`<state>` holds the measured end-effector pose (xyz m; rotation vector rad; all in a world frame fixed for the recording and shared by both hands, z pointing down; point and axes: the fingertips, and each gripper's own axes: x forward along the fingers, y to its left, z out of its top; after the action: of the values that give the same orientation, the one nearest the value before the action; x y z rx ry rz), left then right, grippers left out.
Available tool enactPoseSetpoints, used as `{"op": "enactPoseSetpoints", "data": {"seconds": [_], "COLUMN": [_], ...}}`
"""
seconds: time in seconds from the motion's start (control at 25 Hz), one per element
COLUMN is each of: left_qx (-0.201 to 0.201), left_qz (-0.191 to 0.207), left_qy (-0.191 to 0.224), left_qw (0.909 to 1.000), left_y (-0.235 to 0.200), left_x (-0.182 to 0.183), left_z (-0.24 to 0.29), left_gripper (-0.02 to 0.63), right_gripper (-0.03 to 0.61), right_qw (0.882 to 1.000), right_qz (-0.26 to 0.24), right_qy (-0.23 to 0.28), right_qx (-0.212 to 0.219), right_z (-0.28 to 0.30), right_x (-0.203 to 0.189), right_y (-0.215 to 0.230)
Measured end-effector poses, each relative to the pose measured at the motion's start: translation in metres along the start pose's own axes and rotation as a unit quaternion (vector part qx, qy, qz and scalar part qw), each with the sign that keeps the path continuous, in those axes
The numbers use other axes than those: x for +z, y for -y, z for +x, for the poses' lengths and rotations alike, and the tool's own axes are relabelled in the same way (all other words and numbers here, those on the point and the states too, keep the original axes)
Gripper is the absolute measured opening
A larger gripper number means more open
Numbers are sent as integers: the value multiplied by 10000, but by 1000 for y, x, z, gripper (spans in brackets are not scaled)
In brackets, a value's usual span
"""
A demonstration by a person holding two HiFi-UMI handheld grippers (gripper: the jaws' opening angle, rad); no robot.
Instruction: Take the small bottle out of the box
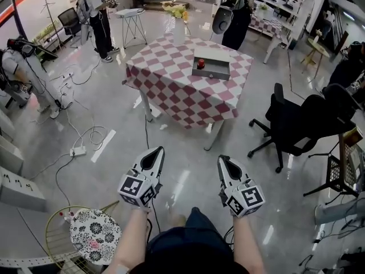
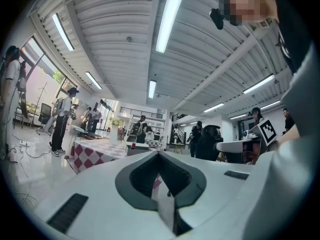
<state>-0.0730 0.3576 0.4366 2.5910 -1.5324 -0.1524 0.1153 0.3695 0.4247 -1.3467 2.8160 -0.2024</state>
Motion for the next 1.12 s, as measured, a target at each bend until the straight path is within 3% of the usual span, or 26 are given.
{"op": "enactPoseSetpoints", "data": {"seconds": [0.36,1.12], "left_qx": [-68,67], "left_qz": [6,-86], "left_qy": [5,-110], "left_qw": [10000,9999], "left_y": [-12,-77], "left_x": [-3,-7], "left_z": [13,93], "left_gripper": [2,2], "right_gripper": [5,5], "right_qw": [9999,9995], "right_qz": [40,128], "right_qy": [-2,-279], "right_qx": [-156,87], "right_z": [17,123], "right_x": [-4,-13], "right_y": [12,64]}}
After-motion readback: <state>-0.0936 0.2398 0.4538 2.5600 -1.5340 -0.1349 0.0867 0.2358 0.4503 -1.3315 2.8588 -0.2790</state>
